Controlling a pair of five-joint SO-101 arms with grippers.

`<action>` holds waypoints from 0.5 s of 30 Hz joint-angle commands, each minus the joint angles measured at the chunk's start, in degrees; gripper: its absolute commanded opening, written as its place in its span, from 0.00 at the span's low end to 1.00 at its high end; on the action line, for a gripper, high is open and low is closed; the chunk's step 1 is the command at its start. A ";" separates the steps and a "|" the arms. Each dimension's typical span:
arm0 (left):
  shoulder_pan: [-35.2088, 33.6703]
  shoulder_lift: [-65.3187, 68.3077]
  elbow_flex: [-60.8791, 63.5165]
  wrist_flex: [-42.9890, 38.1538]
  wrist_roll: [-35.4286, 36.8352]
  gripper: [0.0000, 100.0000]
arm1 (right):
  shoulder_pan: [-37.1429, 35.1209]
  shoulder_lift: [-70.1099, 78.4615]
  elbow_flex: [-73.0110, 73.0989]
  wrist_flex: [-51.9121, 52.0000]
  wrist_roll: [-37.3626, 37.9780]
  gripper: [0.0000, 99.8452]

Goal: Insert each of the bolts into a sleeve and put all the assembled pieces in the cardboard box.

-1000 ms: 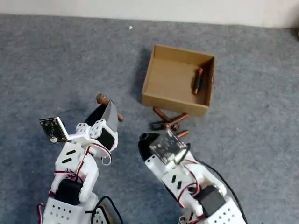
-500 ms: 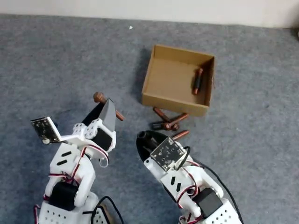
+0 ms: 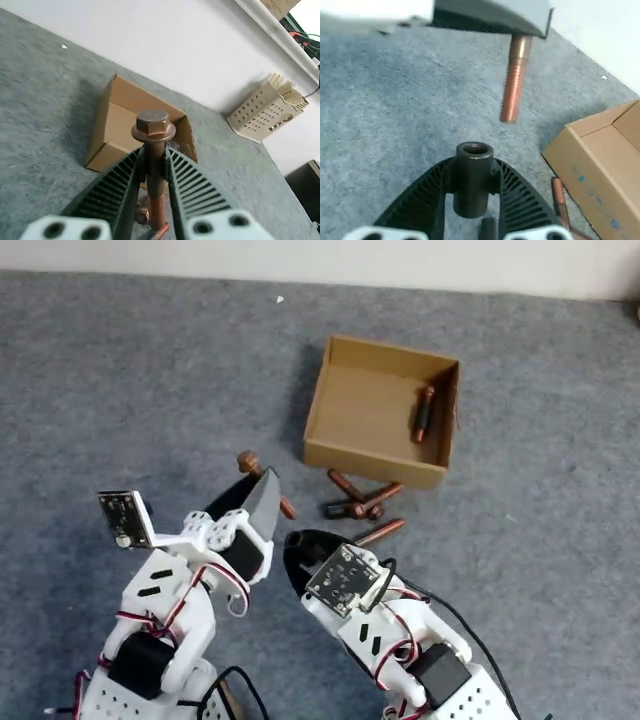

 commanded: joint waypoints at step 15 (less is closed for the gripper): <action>1.71 -1.10 -5.58 8.18 -1.41 0.01 | 2.24 -1.01 -0.22 -4.35 0.26 0.01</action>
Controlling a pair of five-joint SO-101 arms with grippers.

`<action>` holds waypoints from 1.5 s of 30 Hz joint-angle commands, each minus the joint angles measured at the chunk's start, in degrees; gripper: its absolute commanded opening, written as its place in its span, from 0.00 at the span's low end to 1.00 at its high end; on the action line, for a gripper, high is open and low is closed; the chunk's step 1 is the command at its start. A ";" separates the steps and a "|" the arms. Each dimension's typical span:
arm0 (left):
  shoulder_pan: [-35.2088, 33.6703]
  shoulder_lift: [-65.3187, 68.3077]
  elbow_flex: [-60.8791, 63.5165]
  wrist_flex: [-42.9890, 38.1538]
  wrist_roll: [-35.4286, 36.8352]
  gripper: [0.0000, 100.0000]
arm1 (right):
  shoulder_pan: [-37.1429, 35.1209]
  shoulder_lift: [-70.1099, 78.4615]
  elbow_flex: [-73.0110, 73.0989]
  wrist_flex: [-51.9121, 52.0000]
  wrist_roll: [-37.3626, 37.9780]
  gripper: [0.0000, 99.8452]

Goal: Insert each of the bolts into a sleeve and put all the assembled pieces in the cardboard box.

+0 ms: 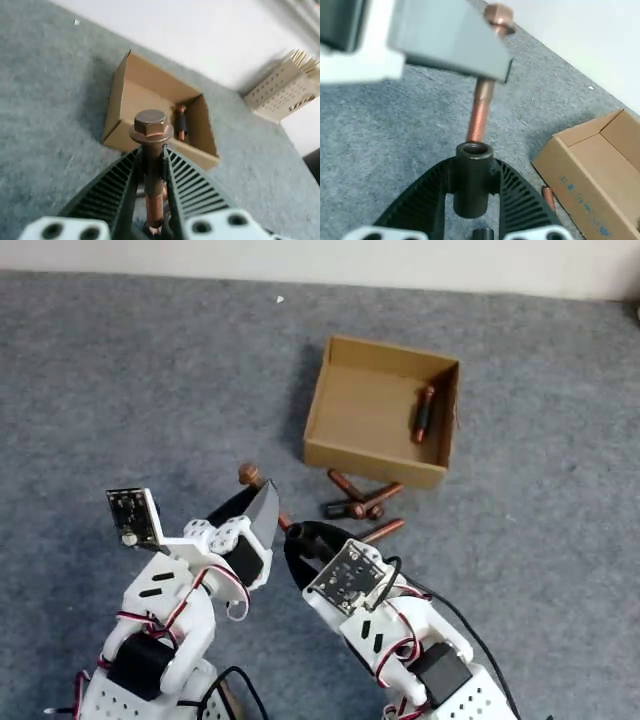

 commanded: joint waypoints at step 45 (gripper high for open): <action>5.32 -0.57 -1.27 3.16 -1.23 0.01 | 0.84 -0.92 1.63 -1.71 0.53 0.01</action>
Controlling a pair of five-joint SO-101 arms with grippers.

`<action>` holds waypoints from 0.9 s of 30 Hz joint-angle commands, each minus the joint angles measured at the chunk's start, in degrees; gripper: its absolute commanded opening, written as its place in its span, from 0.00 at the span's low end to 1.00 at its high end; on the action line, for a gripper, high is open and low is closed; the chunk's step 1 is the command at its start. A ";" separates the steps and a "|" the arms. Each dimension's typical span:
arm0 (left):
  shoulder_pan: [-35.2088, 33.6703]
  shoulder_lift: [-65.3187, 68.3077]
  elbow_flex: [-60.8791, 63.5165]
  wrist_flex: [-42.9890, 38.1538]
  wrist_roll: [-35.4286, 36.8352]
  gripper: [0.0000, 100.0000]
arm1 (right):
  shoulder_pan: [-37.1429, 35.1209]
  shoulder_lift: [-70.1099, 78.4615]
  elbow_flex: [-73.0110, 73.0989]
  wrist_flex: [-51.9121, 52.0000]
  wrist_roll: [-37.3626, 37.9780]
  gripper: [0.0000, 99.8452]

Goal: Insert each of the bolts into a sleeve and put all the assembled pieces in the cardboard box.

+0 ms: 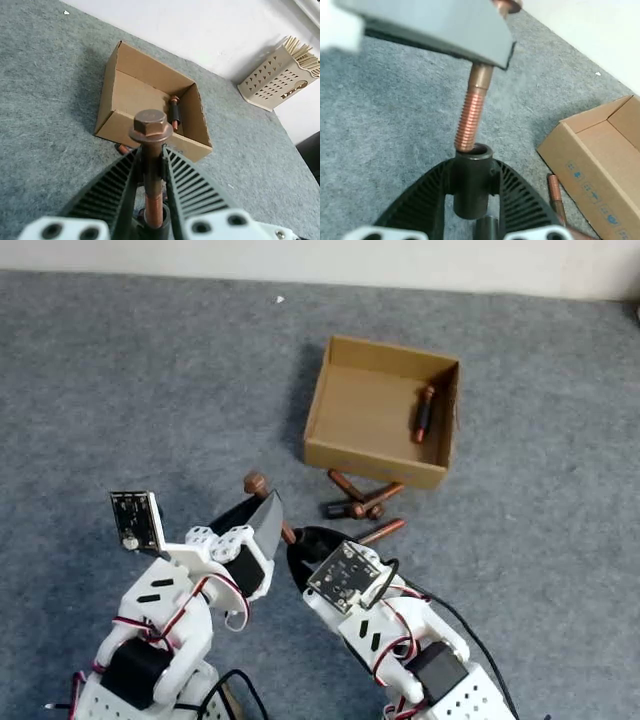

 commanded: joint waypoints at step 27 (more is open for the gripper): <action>7.52 -0.04 2.07 0.53 -7.65 0.01 | 5.23 -1.19 -0.48 -1.89 0.00 0.01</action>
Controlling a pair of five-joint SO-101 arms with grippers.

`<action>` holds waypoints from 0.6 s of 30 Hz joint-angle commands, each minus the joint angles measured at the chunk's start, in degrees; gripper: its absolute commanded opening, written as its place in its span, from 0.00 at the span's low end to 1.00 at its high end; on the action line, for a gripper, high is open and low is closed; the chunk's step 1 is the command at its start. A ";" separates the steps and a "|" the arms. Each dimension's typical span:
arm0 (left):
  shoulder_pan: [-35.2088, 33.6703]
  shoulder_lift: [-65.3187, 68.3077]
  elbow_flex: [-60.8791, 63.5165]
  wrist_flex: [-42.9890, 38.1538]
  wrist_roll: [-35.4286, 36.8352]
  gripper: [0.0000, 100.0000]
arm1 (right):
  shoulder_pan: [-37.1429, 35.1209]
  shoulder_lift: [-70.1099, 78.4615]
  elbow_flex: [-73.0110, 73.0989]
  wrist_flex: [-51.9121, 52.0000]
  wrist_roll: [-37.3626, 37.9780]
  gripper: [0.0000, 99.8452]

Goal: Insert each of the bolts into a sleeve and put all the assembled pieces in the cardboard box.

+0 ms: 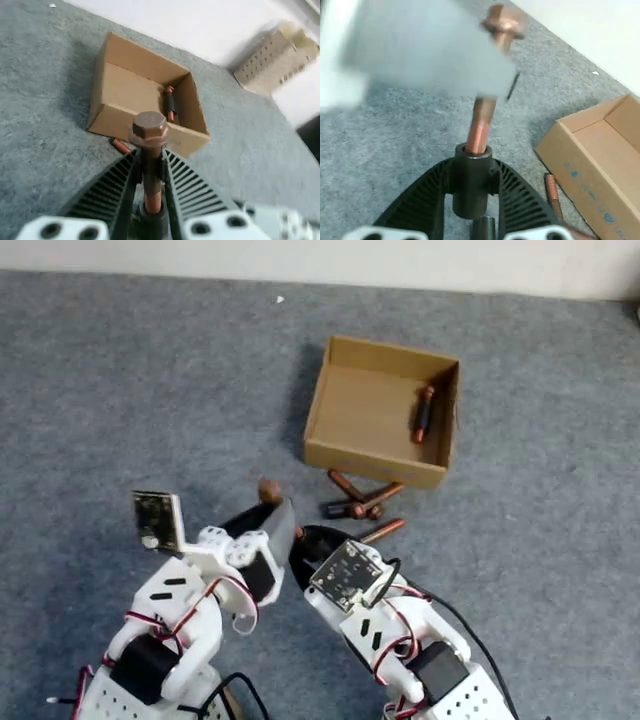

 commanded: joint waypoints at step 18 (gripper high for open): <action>12.00 -0.48 -0.31 13.27 -6.51 0.27 | 6.90 -1.10 -0.57 -1.89 0.00 0.01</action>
